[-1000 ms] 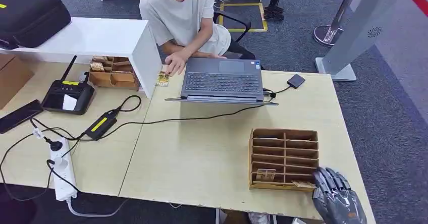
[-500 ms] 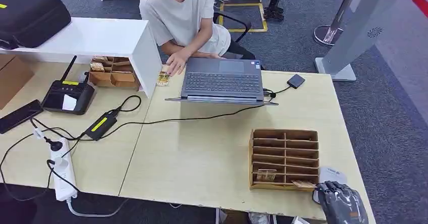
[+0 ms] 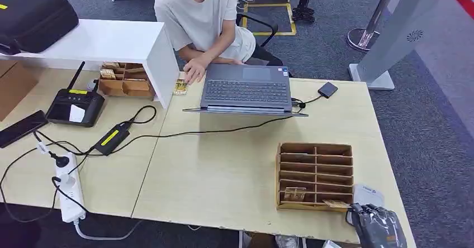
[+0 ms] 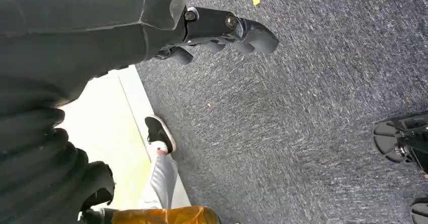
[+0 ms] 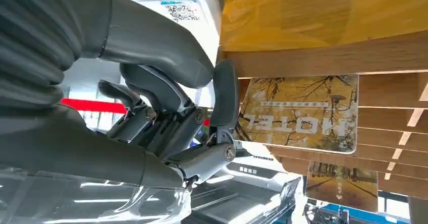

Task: Pass the card to the sensor for recognition and then transmit it.

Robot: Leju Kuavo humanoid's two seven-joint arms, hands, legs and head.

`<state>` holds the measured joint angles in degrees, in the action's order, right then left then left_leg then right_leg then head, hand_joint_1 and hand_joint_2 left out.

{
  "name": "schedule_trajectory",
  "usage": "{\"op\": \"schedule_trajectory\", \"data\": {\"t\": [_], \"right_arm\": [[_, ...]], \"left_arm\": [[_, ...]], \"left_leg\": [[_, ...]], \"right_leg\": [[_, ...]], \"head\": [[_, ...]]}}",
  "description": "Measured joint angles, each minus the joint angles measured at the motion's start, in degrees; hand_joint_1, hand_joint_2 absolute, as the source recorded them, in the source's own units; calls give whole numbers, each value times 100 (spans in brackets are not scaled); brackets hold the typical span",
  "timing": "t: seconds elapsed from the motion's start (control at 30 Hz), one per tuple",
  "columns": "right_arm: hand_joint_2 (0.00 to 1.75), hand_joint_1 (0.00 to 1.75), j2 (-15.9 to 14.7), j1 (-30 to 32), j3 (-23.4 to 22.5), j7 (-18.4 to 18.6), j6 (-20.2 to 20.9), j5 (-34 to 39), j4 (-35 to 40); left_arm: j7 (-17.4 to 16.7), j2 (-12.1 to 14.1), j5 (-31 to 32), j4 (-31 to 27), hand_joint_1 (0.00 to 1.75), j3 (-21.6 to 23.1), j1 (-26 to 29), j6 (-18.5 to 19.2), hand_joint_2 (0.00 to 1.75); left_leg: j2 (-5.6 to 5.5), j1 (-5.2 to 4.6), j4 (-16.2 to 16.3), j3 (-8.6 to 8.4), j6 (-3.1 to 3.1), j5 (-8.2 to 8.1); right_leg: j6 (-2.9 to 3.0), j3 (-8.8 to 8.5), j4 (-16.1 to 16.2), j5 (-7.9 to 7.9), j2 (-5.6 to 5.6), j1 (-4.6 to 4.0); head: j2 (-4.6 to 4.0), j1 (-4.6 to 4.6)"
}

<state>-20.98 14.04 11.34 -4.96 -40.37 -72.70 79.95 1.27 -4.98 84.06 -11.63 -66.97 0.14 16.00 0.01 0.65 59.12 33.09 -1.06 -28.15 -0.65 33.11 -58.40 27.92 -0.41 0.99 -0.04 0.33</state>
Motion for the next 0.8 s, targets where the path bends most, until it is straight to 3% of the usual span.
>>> {"op": "schedule_trajectory", "data": {"t": [0.03,0.8], "right_arm": [[175,0,0,1,0,0,0,0,0],[175,0,22,4,0,57,-2,-26,9]], "left_arm": [[-4,0,0,0,0,0,0,0,175],[-24,0,4,0,0,-44,0,0,175]], "left_leg": [[0,0,0,0,0,0],[0,0,0,0,0,0]], "right_leg": [[0,0,0,0,0,0],[0,0,0,0,1,0]], "head": [[0,0],[0,0]]}}
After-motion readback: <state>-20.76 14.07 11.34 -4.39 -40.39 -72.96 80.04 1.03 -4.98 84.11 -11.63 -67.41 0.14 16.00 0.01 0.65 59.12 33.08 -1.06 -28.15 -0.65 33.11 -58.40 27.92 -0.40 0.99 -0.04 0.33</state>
